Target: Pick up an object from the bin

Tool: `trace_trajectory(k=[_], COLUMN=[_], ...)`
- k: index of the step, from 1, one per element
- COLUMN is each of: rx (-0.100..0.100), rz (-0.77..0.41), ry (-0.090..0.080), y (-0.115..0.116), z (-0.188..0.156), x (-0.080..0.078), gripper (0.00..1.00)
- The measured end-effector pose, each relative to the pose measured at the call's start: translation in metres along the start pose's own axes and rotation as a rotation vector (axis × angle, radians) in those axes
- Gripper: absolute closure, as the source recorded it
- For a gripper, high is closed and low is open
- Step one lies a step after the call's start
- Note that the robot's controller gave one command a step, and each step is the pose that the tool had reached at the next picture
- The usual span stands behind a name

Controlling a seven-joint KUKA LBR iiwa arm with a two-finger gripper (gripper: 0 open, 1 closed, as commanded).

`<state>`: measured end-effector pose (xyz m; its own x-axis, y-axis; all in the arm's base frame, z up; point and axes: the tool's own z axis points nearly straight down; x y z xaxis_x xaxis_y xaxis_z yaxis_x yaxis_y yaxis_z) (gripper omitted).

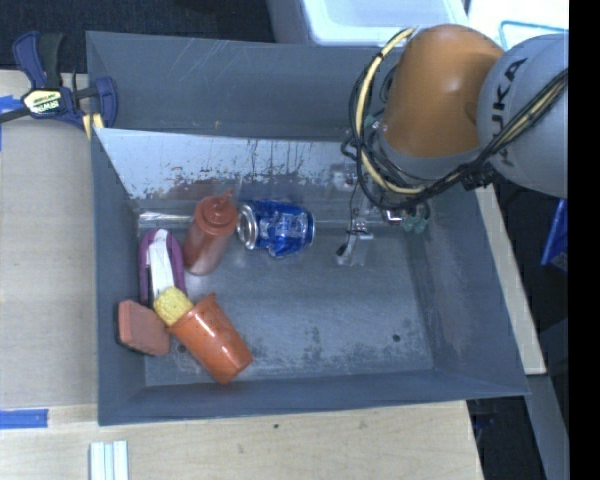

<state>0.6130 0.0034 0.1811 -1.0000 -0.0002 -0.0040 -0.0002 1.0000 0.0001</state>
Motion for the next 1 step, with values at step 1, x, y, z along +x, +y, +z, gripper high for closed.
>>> trace_trajectory(k=[1], rx=[0.0], rz=[0.0], ry=[0.0], y=[0.0], z=[0.0], x=[0.0], gripper=[0.0])
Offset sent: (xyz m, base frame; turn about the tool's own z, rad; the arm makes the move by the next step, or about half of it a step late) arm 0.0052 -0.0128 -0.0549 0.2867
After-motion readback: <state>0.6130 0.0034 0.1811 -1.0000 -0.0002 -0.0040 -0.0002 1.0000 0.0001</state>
